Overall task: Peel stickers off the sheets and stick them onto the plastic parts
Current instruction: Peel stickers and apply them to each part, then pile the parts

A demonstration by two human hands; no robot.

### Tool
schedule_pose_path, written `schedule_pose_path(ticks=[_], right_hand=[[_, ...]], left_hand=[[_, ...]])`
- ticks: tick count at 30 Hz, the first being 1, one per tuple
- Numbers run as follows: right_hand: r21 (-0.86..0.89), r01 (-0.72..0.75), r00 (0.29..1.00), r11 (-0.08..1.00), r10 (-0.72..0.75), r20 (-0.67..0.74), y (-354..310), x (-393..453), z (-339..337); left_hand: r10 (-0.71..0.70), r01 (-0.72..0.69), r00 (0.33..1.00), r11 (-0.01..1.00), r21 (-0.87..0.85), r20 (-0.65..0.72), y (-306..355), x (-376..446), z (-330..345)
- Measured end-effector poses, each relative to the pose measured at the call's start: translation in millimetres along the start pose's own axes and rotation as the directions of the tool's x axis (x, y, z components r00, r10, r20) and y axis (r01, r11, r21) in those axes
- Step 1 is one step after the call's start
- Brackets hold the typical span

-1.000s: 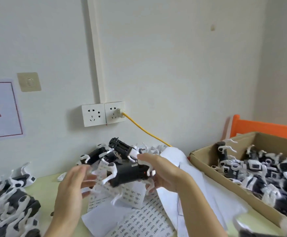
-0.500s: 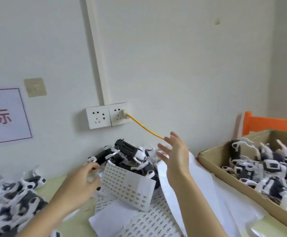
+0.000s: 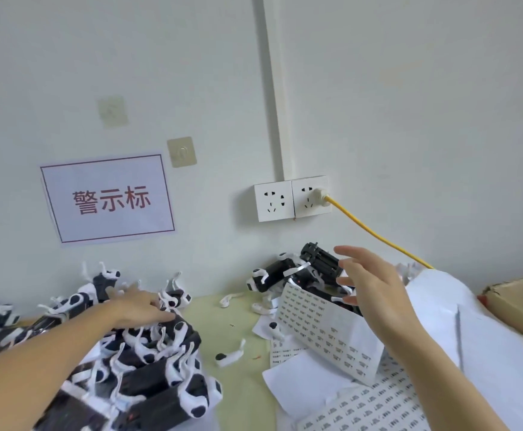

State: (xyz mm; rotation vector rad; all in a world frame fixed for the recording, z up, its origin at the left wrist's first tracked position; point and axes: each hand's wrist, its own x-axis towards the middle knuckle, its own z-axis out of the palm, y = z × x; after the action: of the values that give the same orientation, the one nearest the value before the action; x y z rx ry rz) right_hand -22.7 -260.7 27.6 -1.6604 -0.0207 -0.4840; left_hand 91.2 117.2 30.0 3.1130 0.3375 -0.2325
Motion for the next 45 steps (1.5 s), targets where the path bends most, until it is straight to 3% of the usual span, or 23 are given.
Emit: schedule_pose_path(ticks=[2, 5, 11, 13, 16, 19, 22, 25, 26, 30, 32, 35, 38, 45], right_hand=[[-0.001, 0.003, 1.0, 1.0, -0.003, -0.003, 1, -1, 2], [-0.02, 0.009, 1.0, 1.0, -0.009, 0.013, 2, -2, 4], [-0.063, 0.014, 0.999, 0.998, -0.012, 0.035, 4, -2, 7], [-0.059, 0.018, 0.999, 0.998, -0.016, 0.035, 5, -1, 8], [-0.063, 0.025, 0.999, 0.998, -0.023, 0.042, 9, 0, 8], [-0.08, 0.021, 0.997, 0.997, -0.015, 0.076, 12, 1, 9], [-0.107, 0.012, 0.994, 0.994, 0.001, 0.113, 15, 1, 11], [-0.1, -0.016, 0.989, 0.995, 0.031, 0.146, 17, 0, 15], [-0.078, -0.032, 0.986, 0.996, 0.044, 0.16, 18, -1, 16], [0.157, -0.174, 0.957, 0.972, 0.129, 0.259, 17, -6, 20], [0.29, -0.256, 0.93, 0.922, 0.153, 0.335, 17, -7, 20], [0.374, -0.28, 0.905, 0.884, 0.113, 0.41, 13, -6, 19], [0.408, -0.225, 0.909, 0.885, 0.039, 0.416, 11, -5, 16], [0.214, -0.231, 0.89, 0.949, 0.117, 0.441, 17, -9, 21]], left_hand=[[0.115, -0.119, 0.989, 0.992, -0.044, -0.097, 1, 0, 2], [0.173, -0.179, 0.977, 0.983, -0.033, -0.127, 4, 0, 1], [0.07, -0.067, 0.964, 0.998, 0.019, -0.257, 14, -2, -8], [0.043, -0.061, 0.942, 0.997, -0.046, -0.333, 18, -2, -12], [-0.008, -0.09, 0.887, 0.978, -0.189, -0.462, 30, -5, -16], [-0.067, -0.143, 0.788, 0.947, -0.289, -0.612, 47, -12, -23], [-0.127, -0.278, 0.774, 0.813, -0.512, -0.62, 69, -24, -41], [-0.173, -0.384, 0.816, 0.551, -0.741, -0.552, 98, -51, -50], [-0.16, -0.413, 0.818, 0.504, -0.758, -0.553, 109, -61, -50], [-0.037, -0.52, 0.718, 0.634, -0.572, -0.695, 143, -100, -34], [-0.016, -0.555, 0.68, 0.642, -0.529, -0.733, 159, -120, -23], [-0.028, -0.569, 0.712, 0.563, -0.6, -0.702, 183, -142, -6], [-0.129, -0.512, 0.771, 0.458, -0.727, -0.624, 194, -153, 8], [-0.22, -0.416, 0.843, 0.31, -0.855, -0.49, 170, -146, 48]])
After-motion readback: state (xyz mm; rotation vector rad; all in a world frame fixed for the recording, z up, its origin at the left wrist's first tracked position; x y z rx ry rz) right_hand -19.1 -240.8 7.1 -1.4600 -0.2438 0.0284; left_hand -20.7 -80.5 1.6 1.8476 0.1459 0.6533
